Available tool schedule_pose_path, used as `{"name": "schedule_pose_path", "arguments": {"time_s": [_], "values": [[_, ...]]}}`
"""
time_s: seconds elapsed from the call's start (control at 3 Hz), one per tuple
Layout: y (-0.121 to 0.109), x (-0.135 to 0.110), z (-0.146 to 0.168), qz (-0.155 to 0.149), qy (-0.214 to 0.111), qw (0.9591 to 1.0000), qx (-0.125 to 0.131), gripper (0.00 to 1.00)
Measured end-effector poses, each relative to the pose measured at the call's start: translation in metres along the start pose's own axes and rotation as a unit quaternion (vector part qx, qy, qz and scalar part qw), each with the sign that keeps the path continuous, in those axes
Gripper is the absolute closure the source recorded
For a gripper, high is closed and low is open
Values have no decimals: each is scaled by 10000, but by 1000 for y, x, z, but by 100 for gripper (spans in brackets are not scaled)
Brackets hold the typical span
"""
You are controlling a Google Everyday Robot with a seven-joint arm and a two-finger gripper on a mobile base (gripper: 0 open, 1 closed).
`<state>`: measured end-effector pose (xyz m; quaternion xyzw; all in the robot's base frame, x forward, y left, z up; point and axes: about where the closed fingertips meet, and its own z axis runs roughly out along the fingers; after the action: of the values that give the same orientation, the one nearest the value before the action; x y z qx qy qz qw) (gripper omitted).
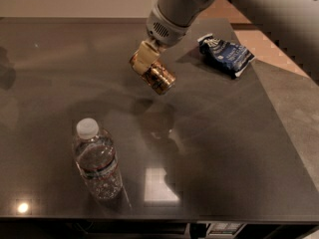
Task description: Place orange can upright
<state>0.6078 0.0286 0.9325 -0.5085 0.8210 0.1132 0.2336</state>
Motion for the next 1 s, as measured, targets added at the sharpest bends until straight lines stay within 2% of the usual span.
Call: {"name": "schedule_pose_path", "arguments": {"time_s": [0.33,0.67,1.0], "values": [[0,-1,-20,-378,-698,9967,160,100],[1,2,-29,-527,-1322,9896,195,100],[0,10,-35,-456,-1938,9798,177,100]]}}
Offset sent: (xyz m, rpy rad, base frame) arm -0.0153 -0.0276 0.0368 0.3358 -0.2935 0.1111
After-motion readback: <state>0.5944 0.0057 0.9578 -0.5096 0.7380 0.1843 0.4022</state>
